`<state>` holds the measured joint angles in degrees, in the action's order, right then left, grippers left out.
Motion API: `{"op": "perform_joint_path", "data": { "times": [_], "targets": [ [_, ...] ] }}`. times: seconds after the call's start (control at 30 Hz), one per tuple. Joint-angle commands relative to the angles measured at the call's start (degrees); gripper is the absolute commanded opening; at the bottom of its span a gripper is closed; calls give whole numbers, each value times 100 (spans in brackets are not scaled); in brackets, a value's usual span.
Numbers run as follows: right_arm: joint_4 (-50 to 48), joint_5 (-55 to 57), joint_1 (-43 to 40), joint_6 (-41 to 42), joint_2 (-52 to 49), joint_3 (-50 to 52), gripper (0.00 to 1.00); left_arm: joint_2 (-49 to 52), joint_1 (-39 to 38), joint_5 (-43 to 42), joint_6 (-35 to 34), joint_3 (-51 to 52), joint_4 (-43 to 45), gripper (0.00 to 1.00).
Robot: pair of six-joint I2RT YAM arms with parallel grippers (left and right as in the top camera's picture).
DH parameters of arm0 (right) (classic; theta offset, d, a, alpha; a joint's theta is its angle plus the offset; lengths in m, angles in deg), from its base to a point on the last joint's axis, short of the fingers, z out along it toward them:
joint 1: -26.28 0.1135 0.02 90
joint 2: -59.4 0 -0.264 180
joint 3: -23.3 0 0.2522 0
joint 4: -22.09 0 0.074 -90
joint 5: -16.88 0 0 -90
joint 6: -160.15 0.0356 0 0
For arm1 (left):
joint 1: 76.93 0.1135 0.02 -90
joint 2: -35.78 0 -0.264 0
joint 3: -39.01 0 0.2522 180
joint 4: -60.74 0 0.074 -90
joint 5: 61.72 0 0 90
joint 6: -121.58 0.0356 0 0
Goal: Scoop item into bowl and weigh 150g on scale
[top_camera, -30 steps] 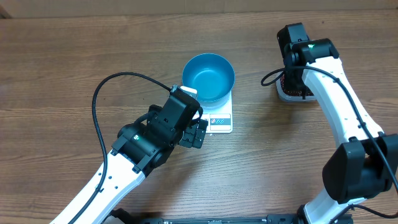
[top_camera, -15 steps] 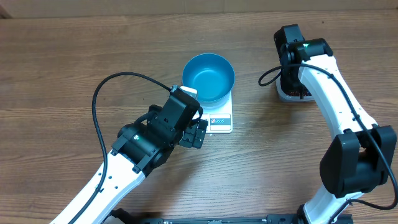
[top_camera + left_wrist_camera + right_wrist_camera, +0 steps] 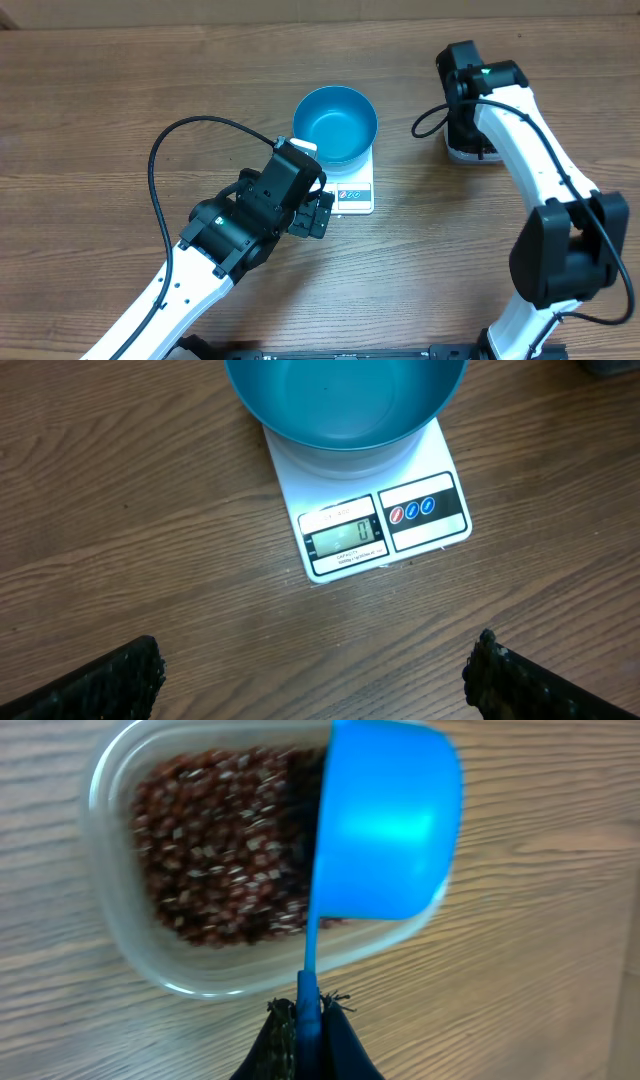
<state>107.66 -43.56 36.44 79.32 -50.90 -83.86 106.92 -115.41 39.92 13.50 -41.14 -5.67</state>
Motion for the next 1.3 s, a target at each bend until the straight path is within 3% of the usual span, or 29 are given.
{"op": "perform_joint_path", "data": {
  "times": [0.0,0.73,1.27],
  "targets": [
    [-103,-378,-46,-11,-372,-79,4,-74,31,37,-15,-127,20,100],
    [181,-1318,-94,-195,72,-87,4,-74,31,37,-15,-127,17,100],
    [208,-2850,-898,-671,79,-85,4,-74,31,35,-15,-127,17,100]
  ]
}}
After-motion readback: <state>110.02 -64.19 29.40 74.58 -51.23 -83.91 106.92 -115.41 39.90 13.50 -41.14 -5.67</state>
